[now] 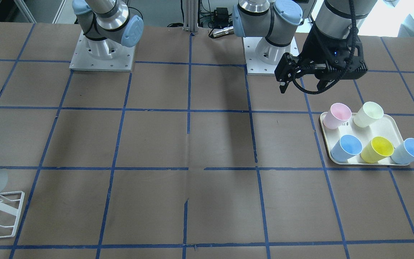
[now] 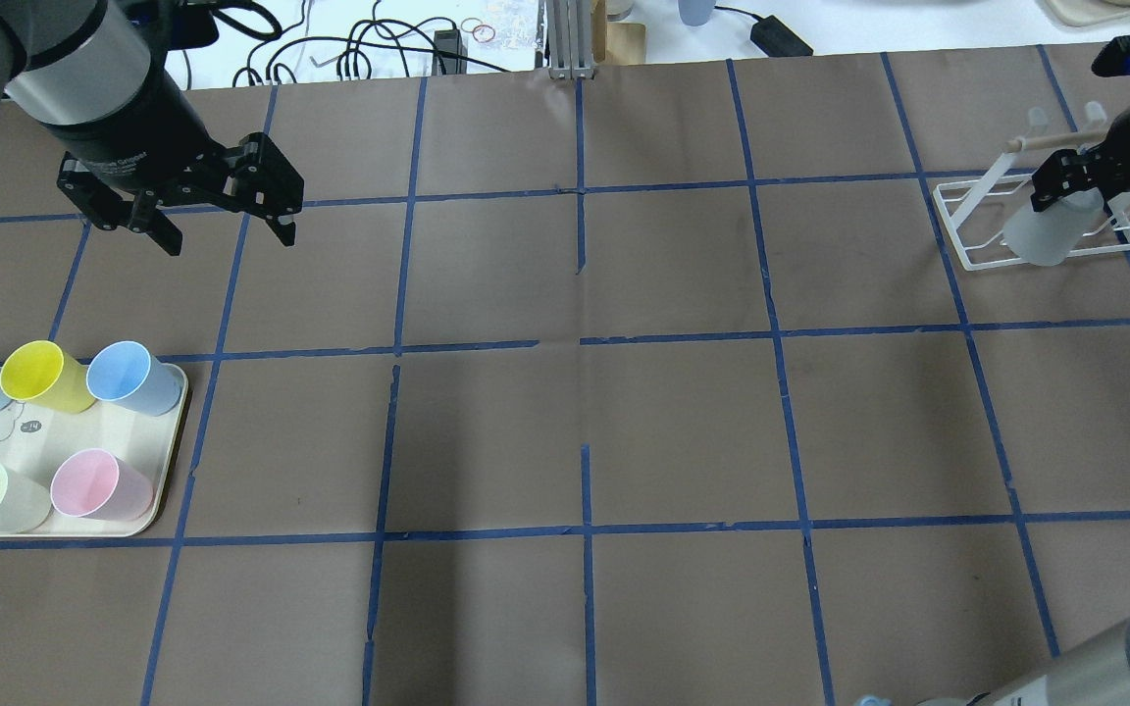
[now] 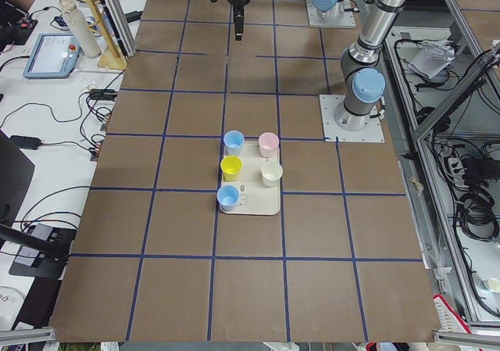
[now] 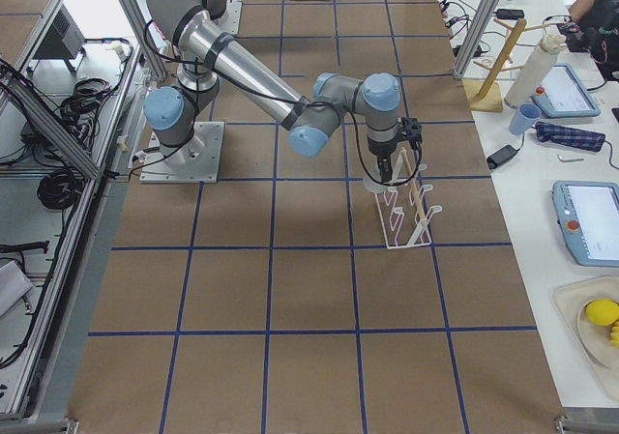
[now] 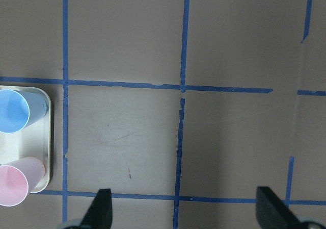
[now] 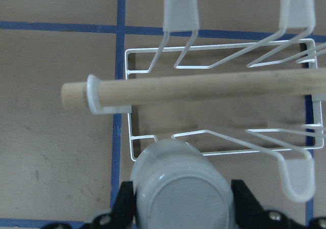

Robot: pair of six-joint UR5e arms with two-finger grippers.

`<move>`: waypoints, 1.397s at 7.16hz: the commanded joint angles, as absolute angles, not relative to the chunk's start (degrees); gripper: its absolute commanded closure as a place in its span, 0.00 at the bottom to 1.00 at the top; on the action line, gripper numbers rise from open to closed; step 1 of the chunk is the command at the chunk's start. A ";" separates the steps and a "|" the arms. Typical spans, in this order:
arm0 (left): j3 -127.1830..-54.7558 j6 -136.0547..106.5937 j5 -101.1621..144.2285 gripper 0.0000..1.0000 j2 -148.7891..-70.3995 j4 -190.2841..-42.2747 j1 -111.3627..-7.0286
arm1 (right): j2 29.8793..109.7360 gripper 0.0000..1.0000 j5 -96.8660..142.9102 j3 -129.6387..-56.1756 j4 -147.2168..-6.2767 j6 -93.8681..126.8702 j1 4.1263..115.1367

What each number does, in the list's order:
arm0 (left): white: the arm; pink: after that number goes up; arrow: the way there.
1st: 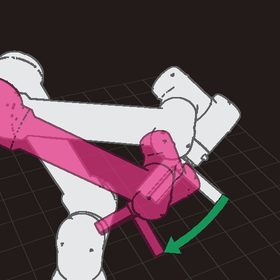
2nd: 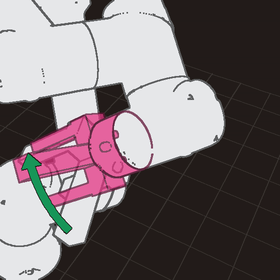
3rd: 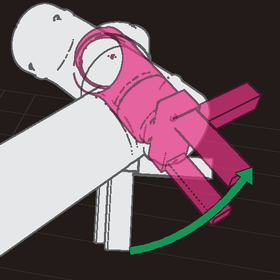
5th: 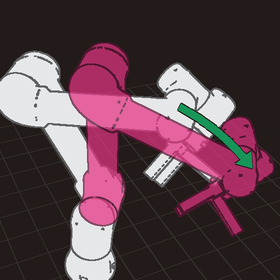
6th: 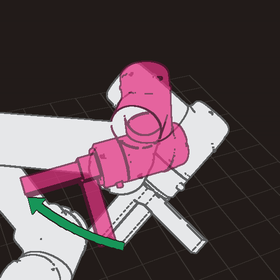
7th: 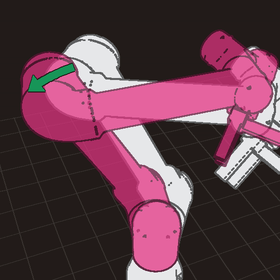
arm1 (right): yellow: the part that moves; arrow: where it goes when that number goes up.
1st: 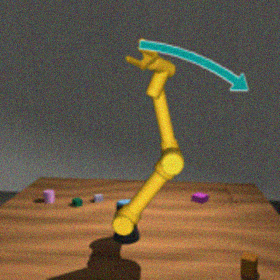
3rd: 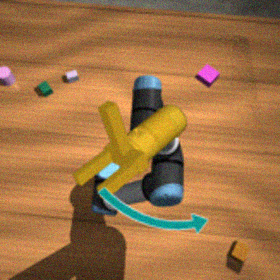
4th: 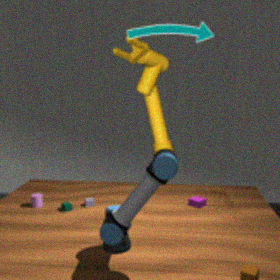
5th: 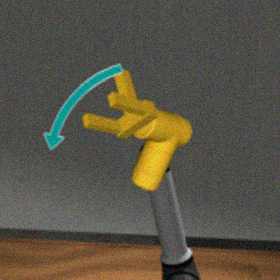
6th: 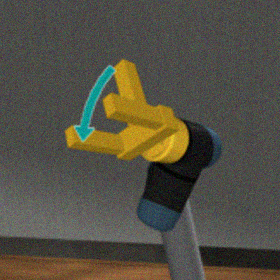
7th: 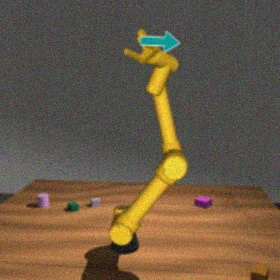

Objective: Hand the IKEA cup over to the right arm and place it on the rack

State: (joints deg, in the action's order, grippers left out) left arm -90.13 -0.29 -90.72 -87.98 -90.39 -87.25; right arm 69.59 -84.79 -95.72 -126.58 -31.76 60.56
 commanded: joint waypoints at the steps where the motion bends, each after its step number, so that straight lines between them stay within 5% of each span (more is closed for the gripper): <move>1: -90.09 -0.26 -90.44 0.00 -88.07 -90.35 -87.28 | 69.78 0.00 -84.99 -95.45 -126.48 -31.73 60.56; 4: -90.18 -0.26 -90.00 0.00 -88.07 -90.44 -87.28 | 72.66 0.00 -84.90 -95.10 -123.68 -31.73 60.64; 10: -90.26 -0.35 -90.52 0.00 -87.89 -90.35 -87.36 | 93.24 0.00 -89.78 -95.71 -93.87 -13.66 70.36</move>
State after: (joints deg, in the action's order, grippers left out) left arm -90.20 -0.35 -90.18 -87.97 -90.38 -87.30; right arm 90.46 -86.55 -95.65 -96.96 -17.65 65.78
